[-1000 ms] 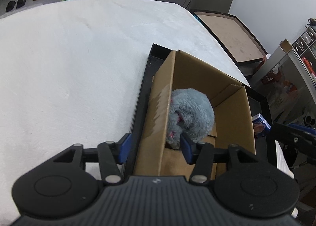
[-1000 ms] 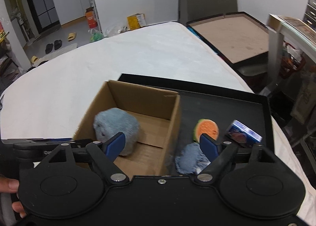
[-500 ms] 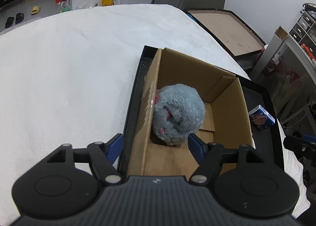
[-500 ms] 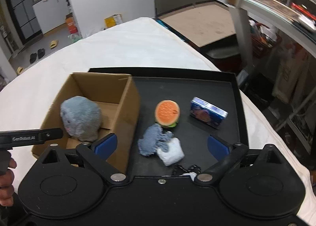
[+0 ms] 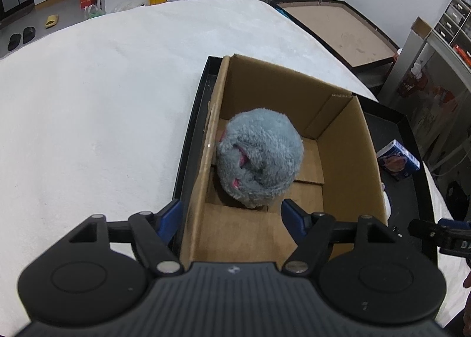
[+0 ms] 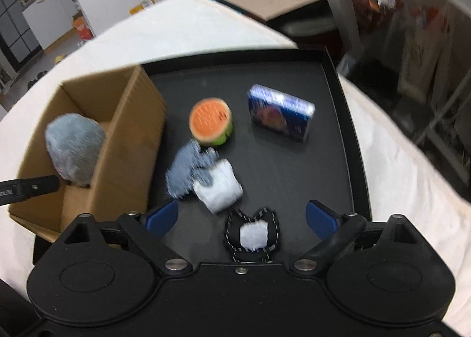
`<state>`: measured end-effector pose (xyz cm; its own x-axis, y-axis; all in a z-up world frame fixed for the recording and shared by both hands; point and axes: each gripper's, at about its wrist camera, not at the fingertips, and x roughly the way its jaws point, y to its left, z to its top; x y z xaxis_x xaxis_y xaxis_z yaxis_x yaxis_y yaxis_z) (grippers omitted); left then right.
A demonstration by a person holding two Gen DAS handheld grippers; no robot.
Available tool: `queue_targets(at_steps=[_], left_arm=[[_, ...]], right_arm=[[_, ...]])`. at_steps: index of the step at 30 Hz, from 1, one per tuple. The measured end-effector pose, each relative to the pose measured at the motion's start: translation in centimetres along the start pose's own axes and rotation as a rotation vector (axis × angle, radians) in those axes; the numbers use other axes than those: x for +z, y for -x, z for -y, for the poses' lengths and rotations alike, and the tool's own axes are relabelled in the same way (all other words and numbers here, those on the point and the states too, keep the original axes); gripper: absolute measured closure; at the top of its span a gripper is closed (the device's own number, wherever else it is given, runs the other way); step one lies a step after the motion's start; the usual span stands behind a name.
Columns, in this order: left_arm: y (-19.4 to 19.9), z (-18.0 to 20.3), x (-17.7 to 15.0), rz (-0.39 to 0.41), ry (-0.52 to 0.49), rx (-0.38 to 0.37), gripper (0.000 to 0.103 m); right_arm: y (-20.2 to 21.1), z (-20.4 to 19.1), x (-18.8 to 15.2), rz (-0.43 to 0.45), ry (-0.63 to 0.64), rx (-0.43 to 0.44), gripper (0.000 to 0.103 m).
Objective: Organize soft objects
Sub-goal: 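Move the right gripper to the black heart plush and grasp it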
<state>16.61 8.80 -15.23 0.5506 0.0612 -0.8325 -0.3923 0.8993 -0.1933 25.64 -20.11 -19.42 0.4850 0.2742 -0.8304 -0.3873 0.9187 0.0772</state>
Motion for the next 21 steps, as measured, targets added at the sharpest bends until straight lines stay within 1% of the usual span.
queue_targets(at_steps=[2, 5, 7, 12, 14, 16, 18, 20, 21], left_arm=[[-0.2, 0.2, -0.1, -0.005, -0.003, 0.006, 0.031], [-0.4, 0.6, 0.0, -0.005, -0.006, 0.011, 0.031], [-0.4, 0.8, 0.0, -0.002, -0.010, 0.017, 0.031], [-0.6, 1.0, 0.0, -0.003, -0.013, 0.032, 0.030], [-0.6, 1.1, -0.1, -0.005, -0.017, 0.037, 0.030], [-0.6, 1.1, -0.1, -0.006, -0.018, 0.038, 0.030], [-0.6, 1.1, 0.0, -0.005, -0.018, 0.038, 0.029], [-0.6, 1.1, 0.0, -0.006, -0.019, 0.038, 0.029], [-0.6, 1.1, 0.0, -0.005, -0.020, 0.038, 0.029]], right_arm=[[-0.8, 0.4, -0.3, -0.026, -0.010, -0.001, 0.011], [-2.2, 0.6, -0.6, -0.064, -0.001, -0.030, 0.015], [-3.1, 0.8, -0.8, -0.095, -0.004, -0.023, 0.017], [-4.5, 0.8, -1.1, -0.138, 0.006, -0.044, 0.019], [-5.0, 0.7, -1.3, -0.162, 0.017, -0.047, 0.022], [-5.5, 0.6, -1.5, -0.181, 0.024, -0.059, 0.030], [-5.8, 0.8, -1.6, -0.192, 0.019, -0.074, 0.034], [-5.6, 0.9, -1.6, -0.177, 0.014, -0.085, 0.042], [-5.5, 0.9, -1.6, -0.170, 0.015, -0.088, 0.049]])
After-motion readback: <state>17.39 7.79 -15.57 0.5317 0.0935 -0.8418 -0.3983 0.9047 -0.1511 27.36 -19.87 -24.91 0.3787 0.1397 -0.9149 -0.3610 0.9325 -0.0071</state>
